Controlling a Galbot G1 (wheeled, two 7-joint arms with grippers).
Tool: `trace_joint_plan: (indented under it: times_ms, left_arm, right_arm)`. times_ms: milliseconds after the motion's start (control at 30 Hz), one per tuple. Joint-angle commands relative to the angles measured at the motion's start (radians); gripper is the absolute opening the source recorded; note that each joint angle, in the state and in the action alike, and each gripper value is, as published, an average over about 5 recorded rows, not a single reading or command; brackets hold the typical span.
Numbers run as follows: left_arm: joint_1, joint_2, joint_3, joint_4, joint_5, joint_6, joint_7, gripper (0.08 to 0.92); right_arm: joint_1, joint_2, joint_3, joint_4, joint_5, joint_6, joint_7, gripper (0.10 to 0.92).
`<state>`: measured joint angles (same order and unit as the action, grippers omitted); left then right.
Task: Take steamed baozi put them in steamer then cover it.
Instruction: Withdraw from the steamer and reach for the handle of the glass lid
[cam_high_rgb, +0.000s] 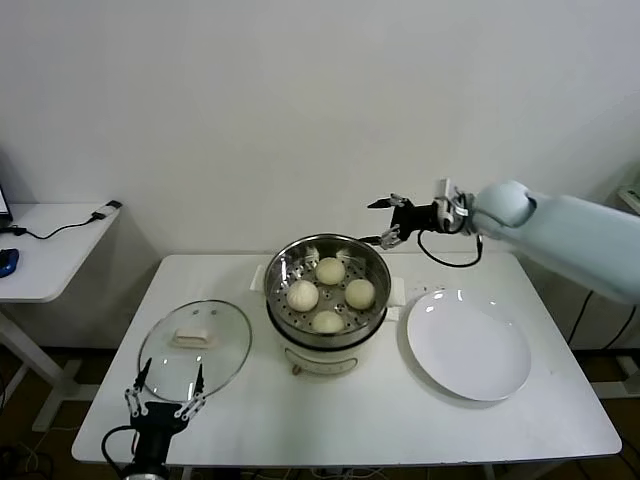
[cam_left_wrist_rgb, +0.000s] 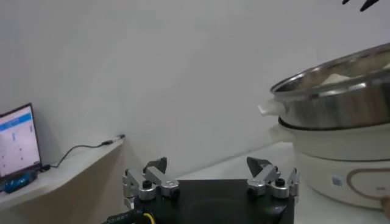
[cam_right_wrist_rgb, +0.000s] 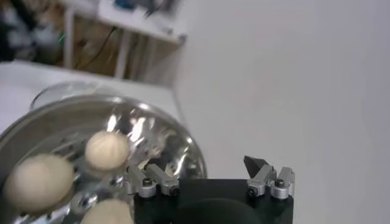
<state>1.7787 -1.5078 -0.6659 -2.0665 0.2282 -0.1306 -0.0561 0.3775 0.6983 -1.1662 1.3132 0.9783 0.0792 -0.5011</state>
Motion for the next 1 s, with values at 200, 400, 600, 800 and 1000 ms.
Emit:
trace_joint_plan:
  times_ms: [200,400,600,800,1000]
  left_arm:
    - [0.013,0.001,-0.035,-0.034,0.156,0.022,0.023,0.823]
    - [-0.003,0.02,-0.074,-0.06,0.421,0.023,0.055,0.823]
    - [-0.048,0.034,-0.132,-0.07,0.885,-0.026,0.069,0.823]
    - [-0.101,0.074,-0.13,-0.001,1.191,-0.081,0.018,0.823]
    - [-0.191,0.098,-0.093,0.154,1.31,-0.089,-0.044,0.823]
  right_arm:
    - [-1.125,-0.16,1.225,0.24,-0.112,0.068,0.207,0.823]
    - [-1.441,-0.029,1.539,0.31,-0.196,0.018,0.22,0.823]
    - [-1.606,0.093,1.694,0.332,-0.274,0.0,0.219,0.823]
    - [-1.704,0.177,1.767,0.327,-0.336,0.017,0.191,0.823]
    - [-1.748,0.226,1.796,0.309,-0.373,0.023,0.185,0.823]
